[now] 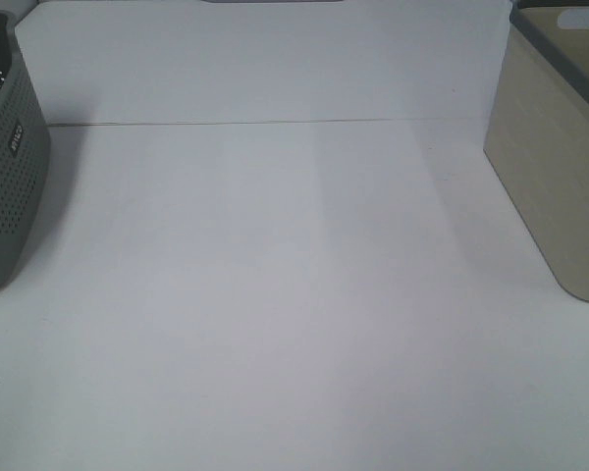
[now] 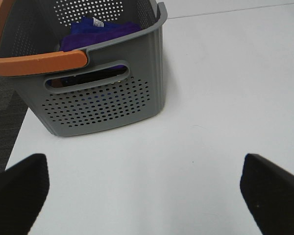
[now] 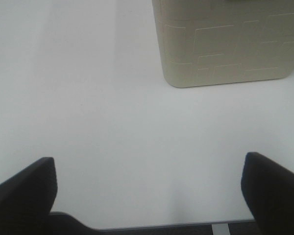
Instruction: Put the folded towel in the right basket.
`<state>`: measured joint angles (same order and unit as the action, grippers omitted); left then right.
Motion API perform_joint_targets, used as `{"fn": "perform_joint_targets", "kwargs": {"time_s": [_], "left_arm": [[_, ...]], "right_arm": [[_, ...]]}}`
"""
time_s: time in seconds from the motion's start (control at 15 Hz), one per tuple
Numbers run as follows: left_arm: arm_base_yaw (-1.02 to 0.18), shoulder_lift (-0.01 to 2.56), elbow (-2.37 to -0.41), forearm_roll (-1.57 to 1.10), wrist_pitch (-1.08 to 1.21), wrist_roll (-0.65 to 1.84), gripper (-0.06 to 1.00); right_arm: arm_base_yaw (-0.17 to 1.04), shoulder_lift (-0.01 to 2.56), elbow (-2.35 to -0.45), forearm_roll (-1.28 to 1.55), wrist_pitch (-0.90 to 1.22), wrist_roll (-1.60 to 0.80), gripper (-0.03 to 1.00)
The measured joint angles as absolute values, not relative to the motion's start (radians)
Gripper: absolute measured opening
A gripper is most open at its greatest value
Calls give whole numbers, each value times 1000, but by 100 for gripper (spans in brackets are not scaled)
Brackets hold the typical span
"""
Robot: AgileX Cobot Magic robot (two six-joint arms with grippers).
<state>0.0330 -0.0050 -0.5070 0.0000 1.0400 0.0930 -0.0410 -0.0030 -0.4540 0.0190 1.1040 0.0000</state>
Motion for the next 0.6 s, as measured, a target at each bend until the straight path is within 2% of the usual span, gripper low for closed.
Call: {"fn": "perform_joint_targets", "kwargs": {"time_s": [0.6], "left_arm": [[33,-5,-507,0,1040,93,99]], "right_arm": [[-41,-3,-454,19,1104,0,98]]}}
